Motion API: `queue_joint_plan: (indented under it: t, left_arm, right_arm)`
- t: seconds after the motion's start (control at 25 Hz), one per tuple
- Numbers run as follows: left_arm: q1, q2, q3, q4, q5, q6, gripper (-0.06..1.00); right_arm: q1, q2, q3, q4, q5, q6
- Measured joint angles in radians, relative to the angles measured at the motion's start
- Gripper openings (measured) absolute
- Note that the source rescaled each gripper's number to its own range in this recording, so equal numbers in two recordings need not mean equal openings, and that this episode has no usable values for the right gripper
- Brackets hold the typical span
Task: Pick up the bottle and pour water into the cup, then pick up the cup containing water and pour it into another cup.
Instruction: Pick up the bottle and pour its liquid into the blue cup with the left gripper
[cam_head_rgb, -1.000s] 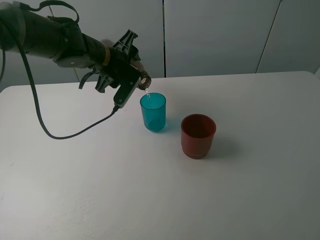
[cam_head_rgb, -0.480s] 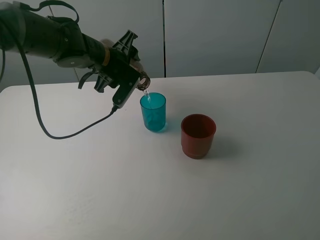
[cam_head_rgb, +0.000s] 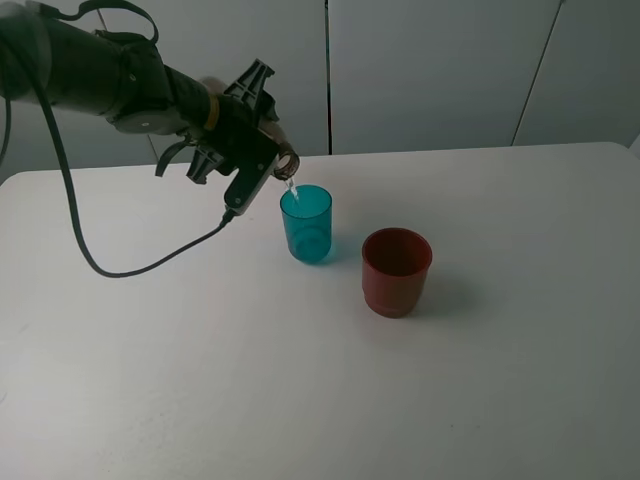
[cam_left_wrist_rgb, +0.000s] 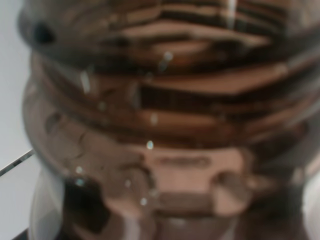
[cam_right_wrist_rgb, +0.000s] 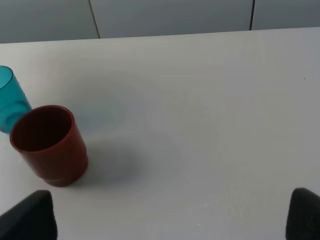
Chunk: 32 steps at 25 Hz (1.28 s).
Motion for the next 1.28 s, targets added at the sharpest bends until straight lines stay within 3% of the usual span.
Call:
queue_joint_plan:
  t: [1.28]
  left_arm:
    - [0.000,0.000,-0.031,0.000,0.027,0.051,0.00]
  right_arm:
    - [0.000,0.000,0.000,0.000,0.000,0.000]
